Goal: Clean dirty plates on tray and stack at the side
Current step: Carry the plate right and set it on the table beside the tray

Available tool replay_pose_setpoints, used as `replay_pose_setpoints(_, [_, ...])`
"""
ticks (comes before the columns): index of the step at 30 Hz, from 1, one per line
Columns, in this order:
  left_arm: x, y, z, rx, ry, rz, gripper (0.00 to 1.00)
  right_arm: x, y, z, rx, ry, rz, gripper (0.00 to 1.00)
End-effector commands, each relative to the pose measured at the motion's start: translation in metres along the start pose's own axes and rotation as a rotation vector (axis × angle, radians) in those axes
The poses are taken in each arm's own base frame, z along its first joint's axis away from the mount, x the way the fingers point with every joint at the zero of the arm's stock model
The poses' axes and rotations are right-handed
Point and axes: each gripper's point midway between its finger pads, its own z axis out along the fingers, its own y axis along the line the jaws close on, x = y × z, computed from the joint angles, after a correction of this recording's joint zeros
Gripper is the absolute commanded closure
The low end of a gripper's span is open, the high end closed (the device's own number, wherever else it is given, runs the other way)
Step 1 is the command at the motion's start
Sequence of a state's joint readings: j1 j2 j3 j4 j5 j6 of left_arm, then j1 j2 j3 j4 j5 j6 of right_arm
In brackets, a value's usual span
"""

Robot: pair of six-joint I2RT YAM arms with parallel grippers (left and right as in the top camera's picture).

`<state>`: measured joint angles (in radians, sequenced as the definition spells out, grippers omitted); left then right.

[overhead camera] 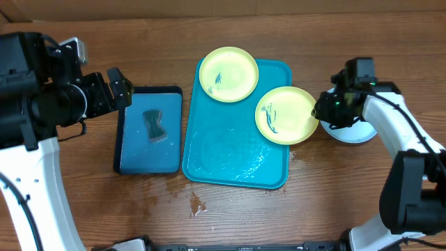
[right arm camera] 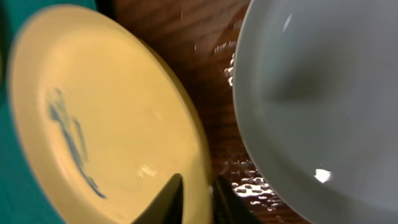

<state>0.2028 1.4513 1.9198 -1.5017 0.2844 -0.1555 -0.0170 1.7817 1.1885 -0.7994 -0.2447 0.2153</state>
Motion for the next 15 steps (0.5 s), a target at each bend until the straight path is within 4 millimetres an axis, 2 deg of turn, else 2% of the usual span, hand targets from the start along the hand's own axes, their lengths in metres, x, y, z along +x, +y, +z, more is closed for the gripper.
replay_pose_setpoints(1, [0.005, 0.005, 0.020, -0.011, 0.073, 0.010, 0.00, 0.008, -0.009, 0.012, 0.041, 0.030, 0.032, 0.94])
replay_pose_setpoints(9, [0.020, 0.017, 0.056, -0.027, 0.210, -0.005, 0.06, 0.008, 0.001, -0.008, 0.024, 0.017, 0.033, 0.95])
replay_pose_setpoints(10, [0.021, 0.018, 0.059, -0.028, 0.218, -0.008, 0.07, 0.007, 0.003, -0.010, 0.020, 0.007, 0.027, 0.89])
replay_pose_setpoints(12, [0.021, 0.019, 0.060, -0.029, 0.221, -0.008, 0.07, 0.006, 0.003, -0.012, 0.025, -0.002, 0.022, 0.65])
replay_pose_setpoints(15, [0.020, 0.018, 0.059, -0.027, 0.212, -0.003, 0.07, 0.004, -0.004, -0.011, 0.064, -0.013, 0.023, 0.51])
